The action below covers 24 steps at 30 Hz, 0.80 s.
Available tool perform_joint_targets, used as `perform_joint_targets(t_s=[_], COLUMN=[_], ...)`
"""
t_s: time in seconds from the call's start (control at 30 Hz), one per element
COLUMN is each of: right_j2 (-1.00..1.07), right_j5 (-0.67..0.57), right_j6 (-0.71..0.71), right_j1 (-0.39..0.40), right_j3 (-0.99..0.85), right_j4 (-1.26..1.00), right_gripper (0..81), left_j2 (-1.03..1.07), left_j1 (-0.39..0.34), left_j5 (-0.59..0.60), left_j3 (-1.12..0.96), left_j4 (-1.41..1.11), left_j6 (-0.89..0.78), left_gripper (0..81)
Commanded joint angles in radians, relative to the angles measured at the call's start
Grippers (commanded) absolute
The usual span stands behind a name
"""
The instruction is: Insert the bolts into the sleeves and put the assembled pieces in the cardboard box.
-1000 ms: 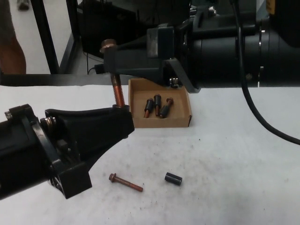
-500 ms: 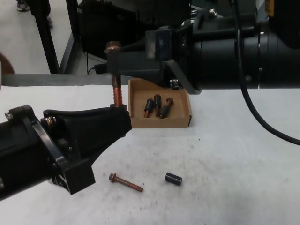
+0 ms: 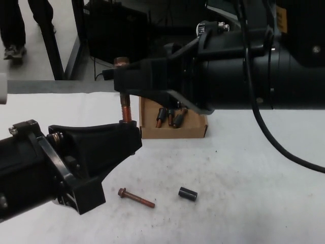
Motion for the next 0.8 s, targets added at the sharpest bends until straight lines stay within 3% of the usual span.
perform_joint_targets(t_s=[0.0,0.3,0.77], right_j2=[-0.018,-0.029,-0.029], right_j5=[0.045,0.073,-0.054], right_j6=[-0.026,-0.026,-0.130], right_j1=[0.011,0.011,0.033], right_j3=[0.006,0.006,0.006], right_j4=[0.065,0.081,0.216], right_gripper=[0.2,0.2,0.2], left_j2=[-0.008,-0.008,-0.008], left_j1=[0.000,0.000,0.000], left_j5=[-0.050,-0.080,-0.076], left_j3=[-0.015,-0.015,-0.015], left_j4=[-0.063,-0.065,-0.065], left_j6=[0.008,0.035,0.139], left_gripper=[0.8,0.8,0.8])
